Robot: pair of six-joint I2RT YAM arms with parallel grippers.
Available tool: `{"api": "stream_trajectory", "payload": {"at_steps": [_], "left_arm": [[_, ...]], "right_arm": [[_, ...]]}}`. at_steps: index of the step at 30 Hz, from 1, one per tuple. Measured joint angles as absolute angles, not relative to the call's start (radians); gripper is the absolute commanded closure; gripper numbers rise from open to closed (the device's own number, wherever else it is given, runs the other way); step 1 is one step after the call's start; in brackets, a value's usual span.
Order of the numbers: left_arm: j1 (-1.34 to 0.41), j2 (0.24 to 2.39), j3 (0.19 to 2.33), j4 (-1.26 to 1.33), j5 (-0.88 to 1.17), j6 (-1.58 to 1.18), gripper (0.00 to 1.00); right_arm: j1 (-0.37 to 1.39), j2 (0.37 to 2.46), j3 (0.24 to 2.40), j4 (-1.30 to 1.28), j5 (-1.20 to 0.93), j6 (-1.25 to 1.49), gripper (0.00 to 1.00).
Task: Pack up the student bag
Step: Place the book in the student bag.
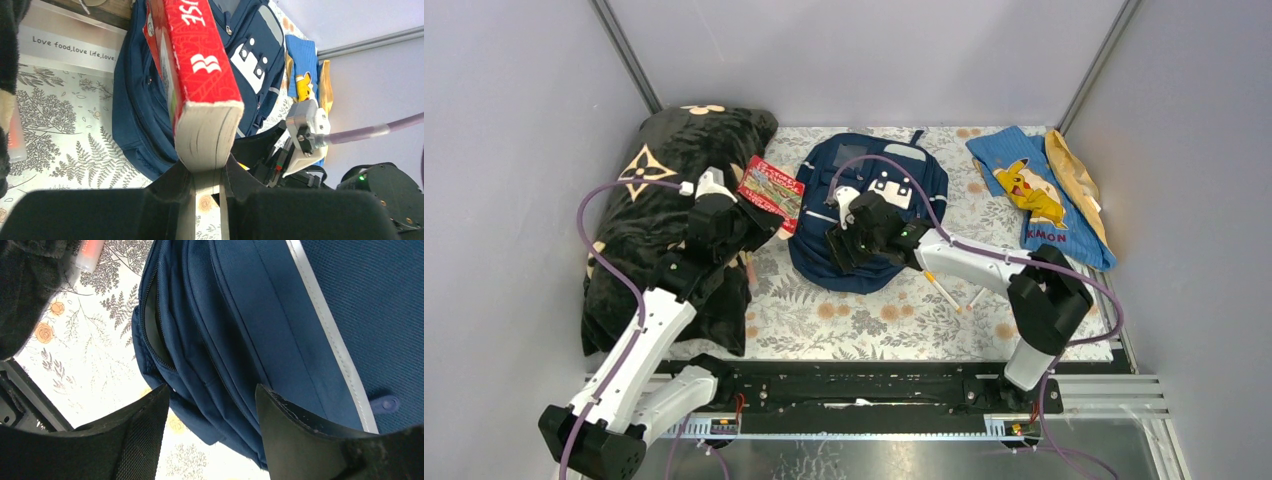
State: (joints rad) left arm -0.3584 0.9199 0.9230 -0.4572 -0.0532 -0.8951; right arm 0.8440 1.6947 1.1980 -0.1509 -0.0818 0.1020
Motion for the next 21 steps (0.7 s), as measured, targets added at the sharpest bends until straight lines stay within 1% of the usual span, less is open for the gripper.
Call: {"api": "stream_trajectory", "payload": {"at_steps": [7, 8, 9, 10, 11, 12, 21], "left_arm": [[-0.358, 0.856, 0.873, -0.466, -0.084, -0.907, 1.00], [-0.358, 0.855, 0.873, -0.466, -0.087, -0.906, 1.00], [-0.358, 0.855, 0.873, -0.465, -0.088, -0.906, 1.00], [-0.358, 0.855, 0.873, -0.466, -0.088, -0.906, 1.00], [-0.358, 0.855, 0.872, -0.466, -0.087, -0.906, 1.00], [-0.358, 0.855, 0.872, -0.466, -0.087, -0.906, 1.00], [-0.358, 0.857, 0.872, -0.465, -0.056, -0.886, 1.00]], "right_arm": [[0.856, 1.778, 1.192, -0.092, -0.096, 0.094, 0.31], [0.858, 1.784, 1.190, -0.088, -0.096, 0.094, 0.34], [0.859, 1.790, 1.187, -0.080, -0.096, 0.094, 0.39], [0.859, 1.794, 1.186, -0.076, -0.096, 0.094, 0.59], [0.859, 1.798, 1.185, -0.070, -0.093, 0.094, 0.89], [0.859, 1.801, 1.185, -0.066, -0.088, 0.087, 1.00], [0.857, 1.791, 1.195, -0.078, -0.027, 0.117, 1.00]]}}
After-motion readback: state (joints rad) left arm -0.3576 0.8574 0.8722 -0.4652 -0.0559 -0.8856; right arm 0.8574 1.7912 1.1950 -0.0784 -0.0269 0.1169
